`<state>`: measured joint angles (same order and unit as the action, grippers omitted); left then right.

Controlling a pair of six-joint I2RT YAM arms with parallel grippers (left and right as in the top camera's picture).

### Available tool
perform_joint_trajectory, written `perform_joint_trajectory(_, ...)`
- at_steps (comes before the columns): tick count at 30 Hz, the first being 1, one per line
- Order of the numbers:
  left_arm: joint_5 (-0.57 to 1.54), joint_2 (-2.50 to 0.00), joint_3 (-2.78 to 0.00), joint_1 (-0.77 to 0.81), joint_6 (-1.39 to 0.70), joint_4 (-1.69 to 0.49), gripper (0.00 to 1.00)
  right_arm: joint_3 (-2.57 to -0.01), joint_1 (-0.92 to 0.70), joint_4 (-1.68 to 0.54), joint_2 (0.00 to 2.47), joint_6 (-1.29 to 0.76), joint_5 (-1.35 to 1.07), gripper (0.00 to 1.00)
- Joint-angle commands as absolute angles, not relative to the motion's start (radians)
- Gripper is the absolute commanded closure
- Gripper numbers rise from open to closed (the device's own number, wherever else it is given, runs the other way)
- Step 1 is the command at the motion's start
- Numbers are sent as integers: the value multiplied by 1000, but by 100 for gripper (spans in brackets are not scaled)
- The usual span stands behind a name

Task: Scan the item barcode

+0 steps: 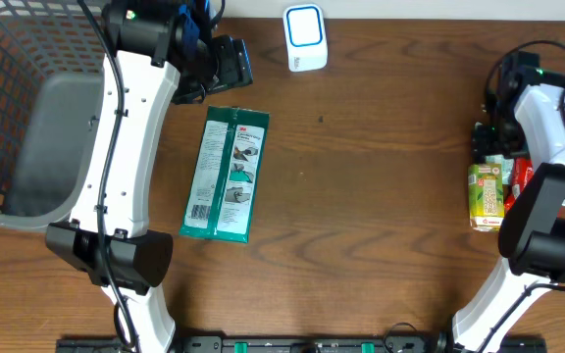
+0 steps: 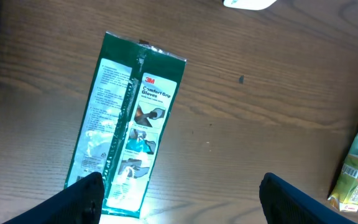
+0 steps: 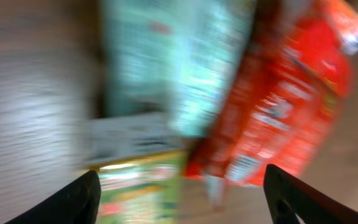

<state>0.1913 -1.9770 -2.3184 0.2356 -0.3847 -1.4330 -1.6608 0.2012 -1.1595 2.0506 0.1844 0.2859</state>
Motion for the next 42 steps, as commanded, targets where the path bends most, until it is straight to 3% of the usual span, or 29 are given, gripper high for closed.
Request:
perform_joint_trajectory(1, 182, -1980, -2315, 232, -372, -1435, 20, -1771, 134, -1163, 2032, 107, -134, 11)
perform_joint_trajectory(4, 182, -1981, -2315, 232, -372, -1435, 19, -1786, 88, -1147, 2032, 99, -535, 7)
perform_joint_trajectory(5, 182, -1980, -2315, 232, -371, -1435, 20, -1782, 66, -1134, 2035, 99, -625, 1)
perform_joint_trajectory(9, 182, -1980, -2315, 232, -372, -1435, 19, -1763, -15, -1111, 2037, 98, -758, 1)
perform_joint_trajectory(19, 180, -1980, -2315, 232, -371, -1438, 19, -1665, -225, -1011, 2038, -19, -700, 1)
perform_joint_trajectory(20, 177, -1981, -2315, 232, -371, -1438, 2, -1649, -234, -985, 2038, -42, -700, 1)
perform_joint_trajectory(25, 17, -1981, -2311, 231, -220, -1599, 3, -1553, -270, -860, 2038, -152, -700, 1)
perform_joint_trajectory(27, -45, -1981, -2304, 231, -219, -1638, 18, -1526, -279, -834, 2038, -165, -701, 1)
perform_joint_trajectory(30, -73, -1981, -2275, 231, -256, -1645, 56, -1485, -296, -781, 2038, -189, -699, 1)
perform_joint_trajectory(34, -105, -1981, -2178, 231, -311, -1618, 91, -1425, -324, -697, 2039, -279, -697, 6)
perform_joint_trajectory(42, -121, -1981, -1894, 218, -340, -1428, 92, -1336, -383, -574, 2039, -330, -636, 13)
